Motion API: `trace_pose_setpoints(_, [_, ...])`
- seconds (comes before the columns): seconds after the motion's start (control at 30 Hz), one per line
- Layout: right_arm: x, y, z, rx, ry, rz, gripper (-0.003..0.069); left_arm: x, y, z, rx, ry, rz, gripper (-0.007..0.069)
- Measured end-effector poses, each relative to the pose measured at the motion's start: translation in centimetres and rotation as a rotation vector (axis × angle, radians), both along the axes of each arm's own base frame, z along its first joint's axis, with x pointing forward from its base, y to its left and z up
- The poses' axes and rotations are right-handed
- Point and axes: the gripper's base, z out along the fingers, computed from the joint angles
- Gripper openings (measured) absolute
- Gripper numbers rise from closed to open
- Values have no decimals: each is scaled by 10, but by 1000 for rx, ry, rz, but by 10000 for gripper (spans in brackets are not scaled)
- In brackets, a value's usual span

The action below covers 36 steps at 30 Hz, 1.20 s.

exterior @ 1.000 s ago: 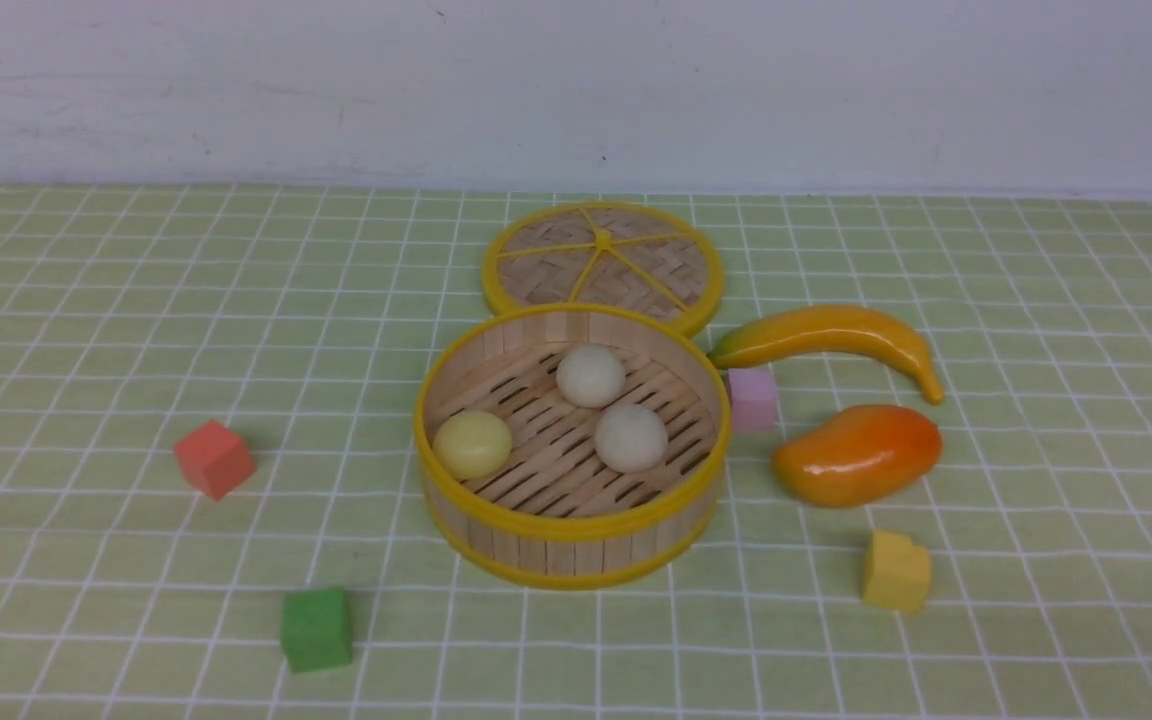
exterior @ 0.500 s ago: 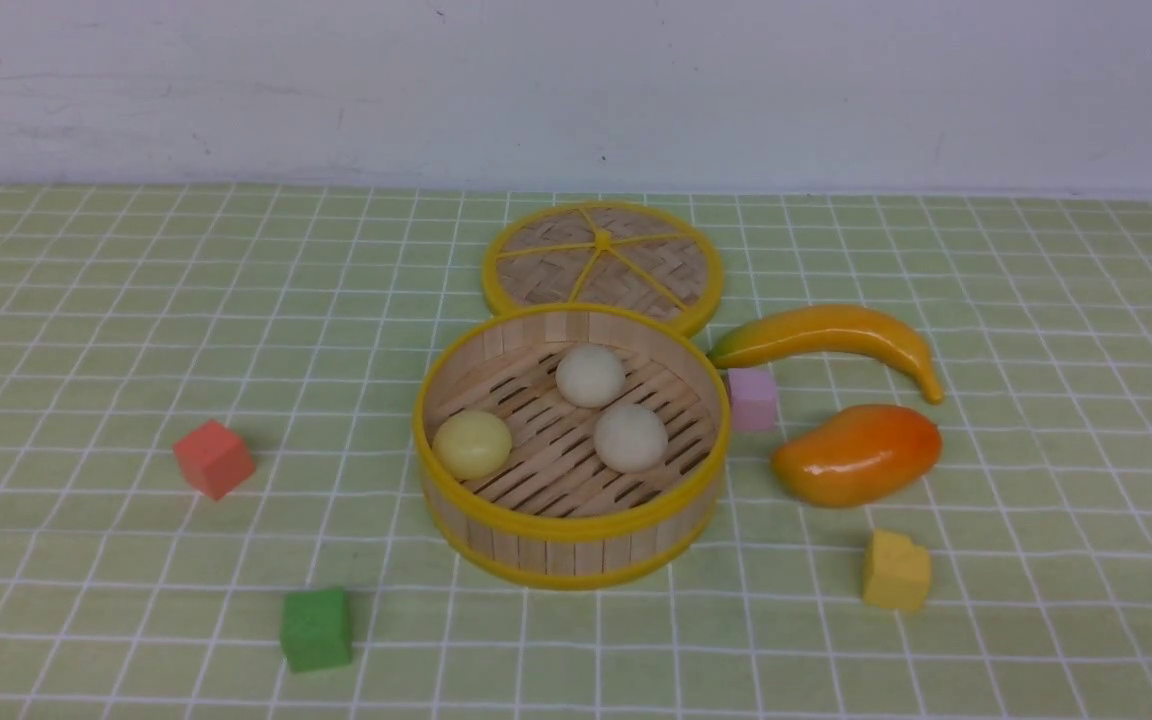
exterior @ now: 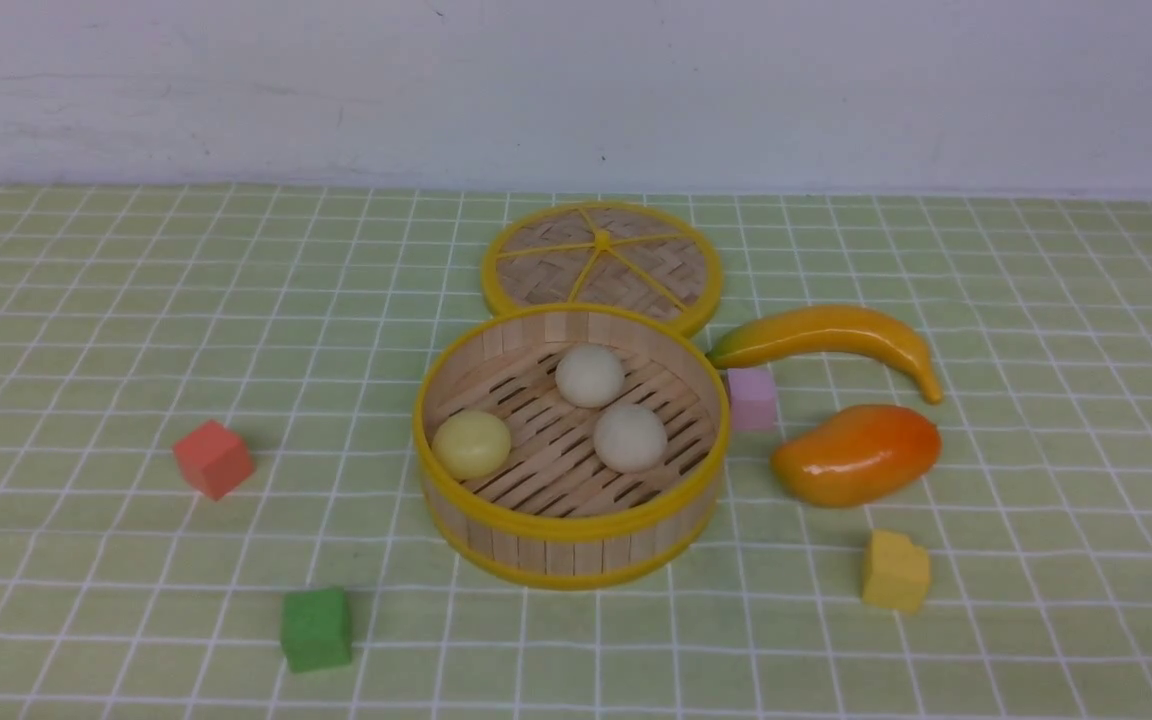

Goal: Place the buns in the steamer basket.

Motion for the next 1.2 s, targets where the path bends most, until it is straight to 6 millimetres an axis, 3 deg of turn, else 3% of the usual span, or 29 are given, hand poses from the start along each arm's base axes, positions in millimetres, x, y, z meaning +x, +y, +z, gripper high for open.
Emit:
trace_pose_setpoints(0.17, [2,-4,-2,1,2,-122,113,0,0,0,0,0,0,38])
trace_pose_setpoints(0.37, [13,-9,-30,9,49,-204,119,0,0,0,0,0,0,43])
trace_pose_setpoints(0.53, [25,-10,-91,6,240,-203,127,0,0,0,0,1,1,47])
trace_pose_setpoints(0.7, [22,-2,-113,-13,457,-112,132,0,0,0,0,2,1,50])
trace_pose_setpoints(1.2, [20,1,-114,-11,508,-81,148,0,0,0,0,3,1,66])
